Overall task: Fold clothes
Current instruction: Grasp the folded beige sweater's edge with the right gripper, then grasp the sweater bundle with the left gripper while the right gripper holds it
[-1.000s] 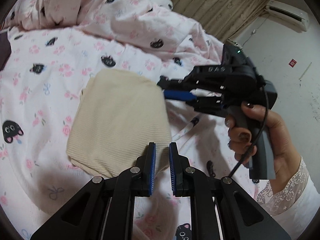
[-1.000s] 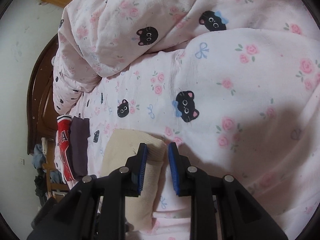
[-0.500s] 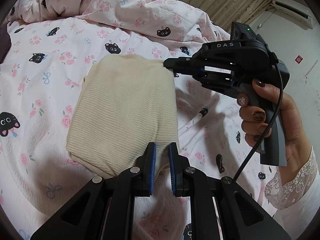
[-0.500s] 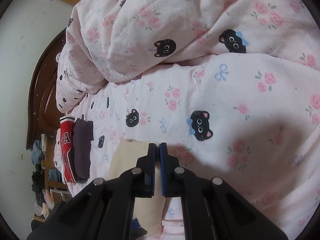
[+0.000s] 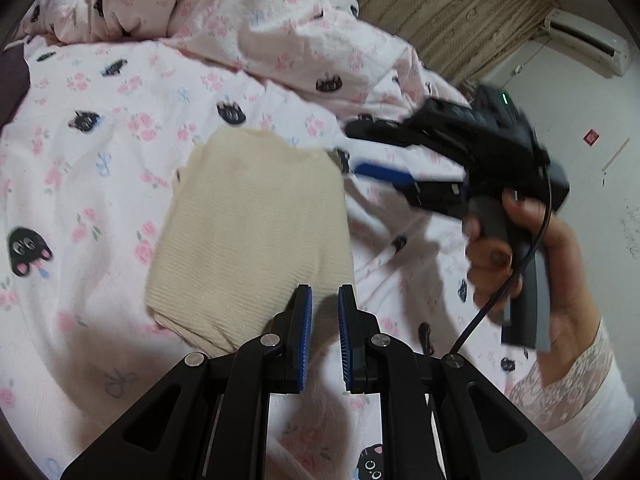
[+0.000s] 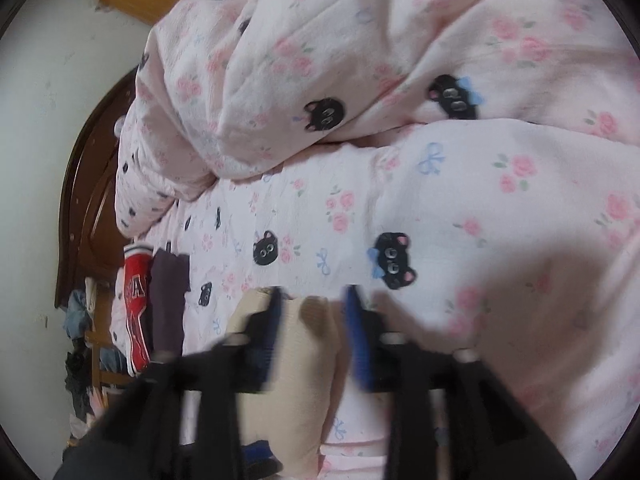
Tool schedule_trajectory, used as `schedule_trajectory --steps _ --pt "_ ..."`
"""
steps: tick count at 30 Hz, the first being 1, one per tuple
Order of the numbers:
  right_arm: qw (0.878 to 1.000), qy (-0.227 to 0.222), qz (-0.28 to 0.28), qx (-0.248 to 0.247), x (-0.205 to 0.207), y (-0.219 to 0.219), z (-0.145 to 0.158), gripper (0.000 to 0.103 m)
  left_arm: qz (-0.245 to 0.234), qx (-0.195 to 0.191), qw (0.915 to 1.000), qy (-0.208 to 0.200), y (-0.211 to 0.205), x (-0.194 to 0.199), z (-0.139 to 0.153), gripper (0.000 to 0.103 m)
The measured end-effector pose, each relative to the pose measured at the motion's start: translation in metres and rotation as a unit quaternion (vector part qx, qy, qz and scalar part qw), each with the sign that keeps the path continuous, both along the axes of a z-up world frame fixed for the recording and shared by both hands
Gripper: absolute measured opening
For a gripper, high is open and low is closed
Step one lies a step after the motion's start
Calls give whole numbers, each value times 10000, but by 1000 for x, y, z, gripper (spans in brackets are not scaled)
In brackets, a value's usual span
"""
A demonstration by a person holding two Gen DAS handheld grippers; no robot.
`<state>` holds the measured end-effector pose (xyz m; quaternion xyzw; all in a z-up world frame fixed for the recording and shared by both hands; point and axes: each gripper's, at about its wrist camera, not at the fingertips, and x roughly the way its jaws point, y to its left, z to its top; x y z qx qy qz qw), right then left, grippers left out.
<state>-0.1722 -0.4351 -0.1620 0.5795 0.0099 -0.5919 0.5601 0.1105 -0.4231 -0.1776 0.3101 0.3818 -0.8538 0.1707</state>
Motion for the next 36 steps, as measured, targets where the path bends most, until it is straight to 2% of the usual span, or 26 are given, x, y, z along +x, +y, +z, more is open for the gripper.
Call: schedule_trajectory --steps 3,8,12,17,22,27,32,33,35,36 --pt "9998 -149 -28 -118 1 19 -1 55 161 17 9999 54 -9 7 3 11" --pt "9979 -467 327 -295 24 42 -10 55 425 57 9990 136 -23 19 6 11" --pt "9969 -519 545 -216 46 51 -25 55 484 230 9985 59 -31 20 -5 11" --pt "9959 -695 517 -272 54 57 -43 55 519 496 9974 94 -37 20 -15 11" --pt "9947 -768 633 -276 61 53 -50 55 590 755 9953 150 -43 23 -22 11" --pt "9942 -731 749 -248 66 48 -54 55 678 1128 9910 236 -53 27 -30 6" --pt "9950 -536 827 -157 78 40 -55 55 684 1167 9905 241 -54 27 -30 6" --pt "9951 -495 845 -158 80 39 -55 53 687 1167 9905 242 -54 27 -29 6" --pt "9953 -401 872 -155 85 38 -57 29 684 1126 9910 247 -53 27 -25 6" --pt "9952 -430 857 -194 85 39 -60 29 680 1078 9915 246 -52 28 -22 6"
